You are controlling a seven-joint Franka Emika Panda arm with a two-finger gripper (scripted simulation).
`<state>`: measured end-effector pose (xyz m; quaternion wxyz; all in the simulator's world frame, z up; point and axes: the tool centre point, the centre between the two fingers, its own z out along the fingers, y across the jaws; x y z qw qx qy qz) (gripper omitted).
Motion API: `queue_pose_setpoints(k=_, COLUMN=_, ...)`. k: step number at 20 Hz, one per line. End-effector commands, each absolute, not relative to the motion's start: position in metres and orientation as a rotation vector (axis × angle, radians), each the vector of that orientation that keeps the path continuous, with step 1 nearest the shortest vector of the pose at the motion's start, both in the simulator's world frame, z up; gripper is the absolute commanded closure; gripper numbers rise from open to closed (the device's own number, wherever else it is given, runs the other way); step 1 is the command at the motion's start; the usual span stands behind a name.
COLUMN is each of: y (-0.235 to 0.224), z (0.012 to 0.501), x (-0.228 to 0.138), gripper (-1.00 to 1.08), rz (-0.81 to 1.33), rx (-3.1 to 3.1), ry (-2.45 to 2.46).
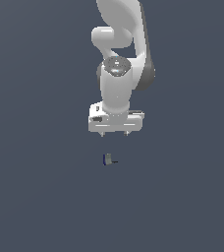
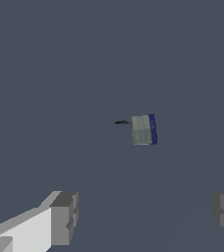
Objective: Pick up the object and move it to a goal position.
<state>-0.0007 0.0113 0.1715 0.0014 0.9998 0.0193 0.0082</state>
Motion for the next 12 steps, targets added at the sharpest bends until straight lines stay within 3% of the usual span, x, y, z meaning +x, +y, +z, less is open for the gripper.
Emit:
queue_pose_setpoints(k=1, y=0.011, z=0.172, x=-0.001, gripper=-0.92, rz=0.026, rx=3.138, ry=0.061)
queue_pose_setpoints(k=12, y=0.024, z=0.174, x=-0.006, gripper=-0.92, rz=0.007, rx=3.107, ry=0.14)
